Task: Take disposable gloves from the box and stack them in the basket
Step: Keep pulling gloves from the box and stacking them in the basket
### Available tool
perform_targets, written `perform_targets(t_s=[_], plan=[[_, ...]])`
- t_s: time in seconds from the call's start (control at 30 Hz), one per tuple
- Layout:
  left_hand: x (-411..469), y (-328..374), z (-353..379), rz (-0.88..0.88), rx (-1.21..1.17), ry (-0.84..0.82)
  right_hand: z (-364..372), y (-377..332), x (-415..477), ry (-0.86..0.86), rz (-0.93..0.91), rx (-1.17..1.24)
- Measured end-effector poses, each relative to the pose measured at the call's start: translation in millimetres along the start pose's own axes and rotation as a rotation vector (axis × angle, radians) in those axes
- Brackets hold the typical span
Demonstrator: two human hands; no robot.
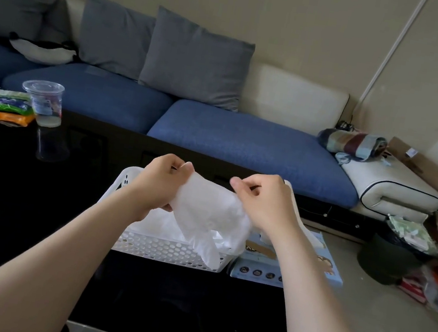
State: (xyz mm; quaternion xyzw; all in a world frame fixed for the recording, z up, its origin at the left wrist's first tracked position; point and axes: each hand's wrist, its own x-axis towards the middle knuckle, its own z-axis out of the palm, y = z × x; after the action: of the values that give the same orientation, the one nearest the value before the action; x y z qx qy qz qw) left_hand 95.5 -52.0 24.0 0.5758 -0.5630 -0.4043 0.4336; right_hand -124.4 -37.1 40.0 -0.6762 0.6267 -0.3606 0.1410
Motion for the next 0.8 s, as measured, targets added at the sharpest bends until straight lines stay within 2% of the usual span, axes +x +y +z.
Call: perform_targets(t_s=[0.1,0.2,0.4,0.5,0.57,0.67,0.8], plan=[[3.9,1.8,-2.9,0.08,-0.11,0.04,3.6,-6.2,4.1,-0.175,0.08,0.049],[4.4,5.2,-4.3,0.111,-0.231,0.0,7.2,-6.2,6.0,-0.376,0.15,0.156],[-3.0,16.0,6.6,0.069,-0.495,-0.103,-2.4,2.6,4.7,-0.413,0.235,0.736],[-7.2,22.1,14.4,0.009,-0.557,-0.149,-15.5,7.2,2.5,-0.389,0.287,0.873],[-10.4,23.7,20.2,-0.033,-0.486,-0.178,-25.3,7.7,-0.6,-0.382,0.317,0.834],[-11.9,18.9,23.4,-0.065,-0.206,-0.158,-30.7,8.5,-5.8,-0.274,0.32,0.535],[-8.7,4.4,16.2,-0.134,0.065,-0.127,-8.7,19.9,-1.6,-0.143,0.153,0.12]])
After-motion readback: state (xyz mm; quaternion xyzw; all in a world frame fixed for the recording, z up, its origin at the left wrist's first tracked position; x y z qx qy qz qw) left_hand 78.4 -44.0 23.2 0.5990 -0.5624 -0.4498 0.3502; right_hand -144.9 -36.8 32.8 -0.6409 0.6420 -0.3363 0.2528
